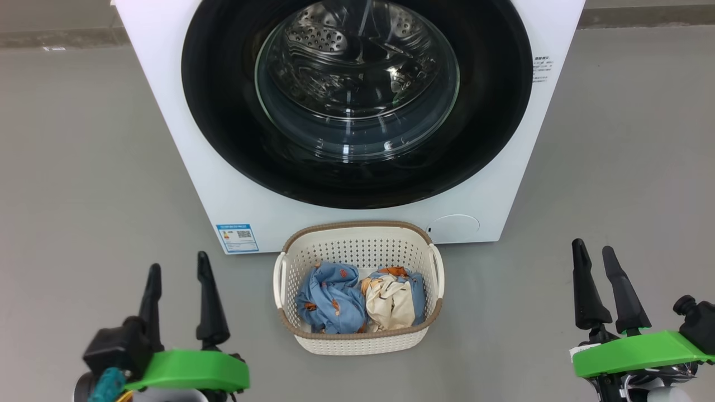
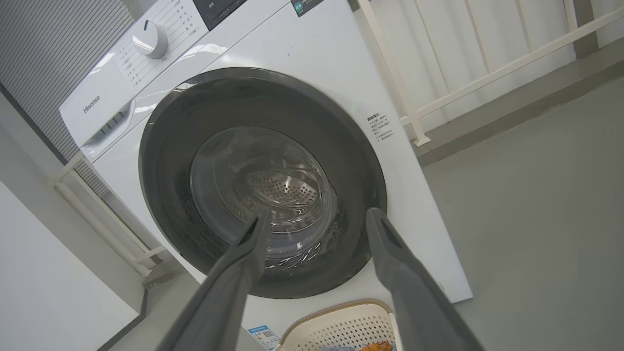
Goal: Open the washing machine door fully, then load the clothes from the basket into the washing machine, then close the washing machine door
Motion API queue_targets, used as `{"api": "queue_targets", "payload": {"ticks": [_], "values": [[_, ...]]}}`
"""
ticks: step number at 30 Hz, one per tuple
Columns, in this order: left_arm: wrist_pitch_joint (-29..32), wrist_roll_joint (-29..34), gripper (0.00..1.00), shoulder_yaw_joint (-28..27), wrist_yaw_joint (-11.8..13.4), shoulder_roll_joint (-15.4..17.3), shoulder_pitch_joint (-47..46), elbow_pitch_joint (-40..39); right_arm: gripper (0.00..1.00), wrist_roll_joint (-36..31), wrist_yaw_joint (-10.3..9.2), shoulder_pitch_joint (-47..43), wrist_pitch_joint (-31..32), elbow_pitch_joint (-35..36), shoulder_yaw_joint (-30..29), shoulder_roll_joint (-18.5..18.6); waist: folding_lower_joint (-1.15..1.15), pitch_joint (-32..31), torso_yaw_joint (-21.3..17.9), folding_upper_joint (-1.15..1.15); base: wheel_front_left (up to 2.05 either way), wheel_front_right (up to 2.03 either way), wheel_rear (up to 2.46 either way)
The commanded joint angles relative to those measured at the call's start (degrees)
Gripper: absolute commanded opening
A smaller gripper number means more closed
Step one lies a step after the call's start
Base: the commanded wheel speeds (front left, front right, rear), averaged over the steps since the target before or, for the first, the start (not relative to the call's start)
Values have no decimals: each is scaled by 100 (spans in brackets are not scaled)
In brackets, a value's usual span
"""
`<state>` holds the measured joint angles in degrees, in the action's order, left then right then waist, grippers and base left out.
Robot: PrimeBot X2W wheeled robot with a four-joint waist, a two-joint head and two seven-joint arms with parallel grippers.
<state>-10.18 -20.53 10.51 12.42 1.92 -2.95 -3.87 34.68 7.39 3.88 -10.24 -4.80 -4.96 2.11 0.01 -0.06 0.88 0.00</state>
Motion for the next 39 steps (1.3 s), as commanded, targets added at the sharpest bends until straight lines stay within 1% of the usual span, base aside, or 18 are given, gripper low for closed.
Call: {"api": "queue_targets", "payload": {"ticks": [1, 8, 18, 24, 26, 31, 39], "values": [[-92, 223, 100, -91, 34, 80, -264, -132, 100, -190, 8, 269, -78, 145, 122, 61, 0, 3, -2, 0, 0, 0, 0], [-207, 617, 100, 100, -154, 96, -250, 126, 100, -683, 9, 284, -196, 70, 94, 66, 0, 10, -22, 0, 0, 0, 0], [-371, 1193, 100, 222, -296, 100, -261, 407, 100, -1306, 9, 313, -363, -125, 23, 72, 0, 8, -31, 0, 0, 0, 0], [-470, 1472, 100, 239, -366, 102, -246, 527, 100, -1817, 10, 337, -462, -305, 61, 76, 0, -6, -23, 0, 0, 0, 0], [-482, 1469, 100, 214, -387, 101, -235, 585, 100, -1943, 10, 351, -465, -358, 78, 76, 0, -12, -24, 0, 0, 0, 0], [-482, 1385, 100, 162, -434, 98, -233, 701, 100, -1990, 10, 377, -463, -453, 70, 76, 0, -17, -24, 0, 0, 0, 0], [-482, 1293, 100, 180, -416, 97, -228, 753, 100, -1979, 10, 411, -465, -469, 9, 76, 0, -12, -20, 0, 0, 0, 0]]}}
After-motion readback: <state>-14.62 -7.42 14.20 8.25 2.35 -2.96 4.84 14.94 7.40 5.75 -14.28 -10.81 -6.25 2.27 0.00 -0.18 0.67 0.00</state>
